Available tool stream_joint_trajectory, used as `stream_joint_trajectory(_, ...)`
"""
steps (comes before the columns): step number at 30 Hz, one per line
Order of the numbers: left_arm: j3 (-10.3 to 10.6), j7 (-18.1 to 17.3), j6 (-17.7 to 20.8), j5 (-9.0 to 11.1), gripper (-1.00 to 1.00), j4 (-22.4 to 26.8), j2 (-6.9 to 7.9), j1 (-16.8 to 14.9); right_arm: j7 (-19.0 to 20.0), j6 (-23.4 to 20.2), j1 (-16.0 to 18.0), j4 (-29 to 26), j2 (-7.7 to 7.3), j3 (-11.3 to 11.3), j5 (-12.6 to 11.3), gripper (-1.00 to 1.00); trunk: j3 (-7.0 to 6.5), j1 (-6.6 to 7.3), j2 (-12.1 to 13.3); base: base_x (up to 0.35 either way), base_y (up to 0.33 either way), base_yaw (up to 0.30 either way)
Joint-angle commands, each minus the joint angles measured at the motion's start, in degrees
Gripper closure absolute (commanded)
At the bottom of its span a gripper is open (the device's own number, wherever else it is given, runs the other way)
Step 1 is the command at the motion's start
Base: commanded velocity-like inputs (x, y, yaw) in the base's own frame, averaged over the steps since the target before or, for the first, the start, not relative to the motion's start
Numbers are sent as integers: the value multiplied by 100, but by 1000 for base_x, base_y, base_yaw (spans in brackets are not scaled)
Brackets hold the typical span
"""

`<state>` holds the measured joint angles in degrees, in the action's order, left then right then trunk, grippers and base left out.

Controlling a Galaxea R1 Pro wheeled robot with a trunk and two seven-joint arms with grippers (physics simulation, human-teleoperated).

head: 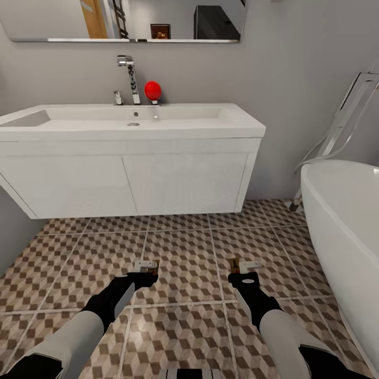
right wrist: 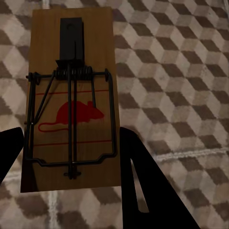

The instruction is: Take the four mousetraps from the cabinet in the bathroom and place them on the bathroom floor. Make sure all four end up on the same floor surface, and ensure that at least two of them are either under or directly next to the same bathroom sink.

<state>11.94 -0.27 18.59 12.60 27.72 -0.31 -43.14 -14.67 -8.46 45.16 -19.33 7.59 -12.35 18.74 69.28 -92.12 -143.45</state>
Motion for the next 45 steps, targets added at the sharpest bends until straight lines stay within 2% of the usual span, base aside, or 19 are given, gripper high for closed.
stream_joint_trajectory(1, 24, 17, 30, 50, 100, 9, 4, -2, -18, -35, 1, -10, 5, -22, 42, 100, 14, 1, -2, 0, 0, 0)
stream_joint_trajectory(45, 28, 87, 49, 50, 100, 23, 8, -2, -45, -33, 1, -134, 5, -16, 42, 100, 402, 1, -2, 0, 0, 0)
